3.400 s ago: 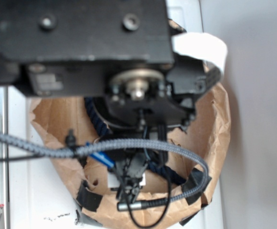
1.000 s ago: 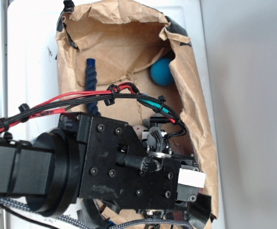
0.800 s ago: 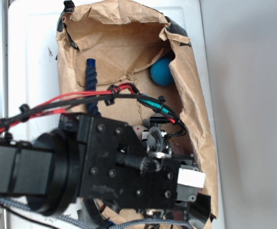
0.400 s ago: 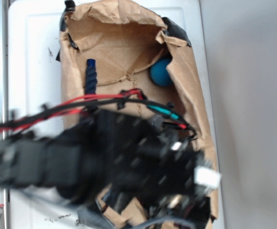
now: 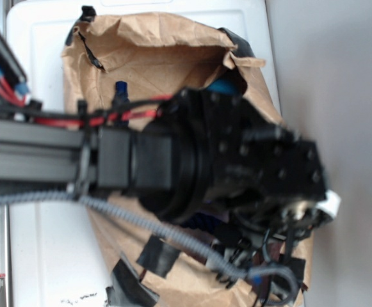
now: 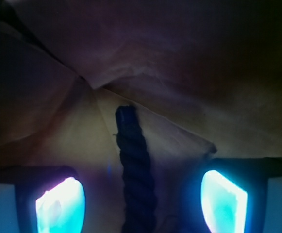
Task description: Grab the blue rope.
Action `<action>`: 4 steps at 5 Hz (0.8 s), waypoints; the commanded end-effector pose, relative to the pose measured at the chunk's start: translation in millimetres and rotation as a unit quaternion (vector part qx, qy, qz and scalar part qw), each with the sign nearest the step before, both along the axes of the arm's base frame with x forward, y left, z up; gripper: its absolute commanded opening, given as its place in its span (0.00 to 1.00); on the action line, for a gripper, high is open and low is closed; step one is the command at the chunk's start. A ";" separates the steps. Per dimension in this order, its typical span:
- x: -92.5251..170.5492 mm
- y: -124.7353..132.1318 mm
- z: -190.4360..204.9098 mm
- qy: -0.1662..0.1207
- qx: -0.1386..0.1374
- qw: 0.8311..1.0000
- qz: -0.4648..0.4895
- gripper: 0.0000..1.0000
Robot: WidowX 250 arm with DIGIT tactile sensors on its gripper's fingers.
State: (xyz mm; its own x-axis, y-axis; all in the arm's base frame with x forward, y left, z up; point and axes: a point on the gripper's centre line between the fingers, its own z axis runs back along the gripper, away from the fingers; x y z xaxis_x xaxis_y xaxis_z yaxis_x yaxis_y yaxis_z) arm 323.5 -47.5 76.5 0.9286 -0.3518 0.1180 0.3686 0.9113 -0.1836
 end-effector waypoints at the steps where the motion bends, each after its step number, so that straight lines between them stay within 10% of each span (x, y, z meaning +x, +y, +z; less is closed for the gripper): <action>1: -10.7 -2.3 5.4 -0.075 0.015 0.997 -0.023 1.00; 4: -15.6 -19.5 -40.2 -0.058 0.035 0.996 -0.060 1.00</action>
State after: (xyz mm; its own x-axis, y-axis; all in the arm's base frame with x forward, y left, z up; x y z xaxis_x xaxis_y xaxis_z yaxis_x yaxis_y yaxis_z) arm 305.2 -61.2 30.6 0.8712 -0.4576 0.1776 0.4753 0.8769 -0.0719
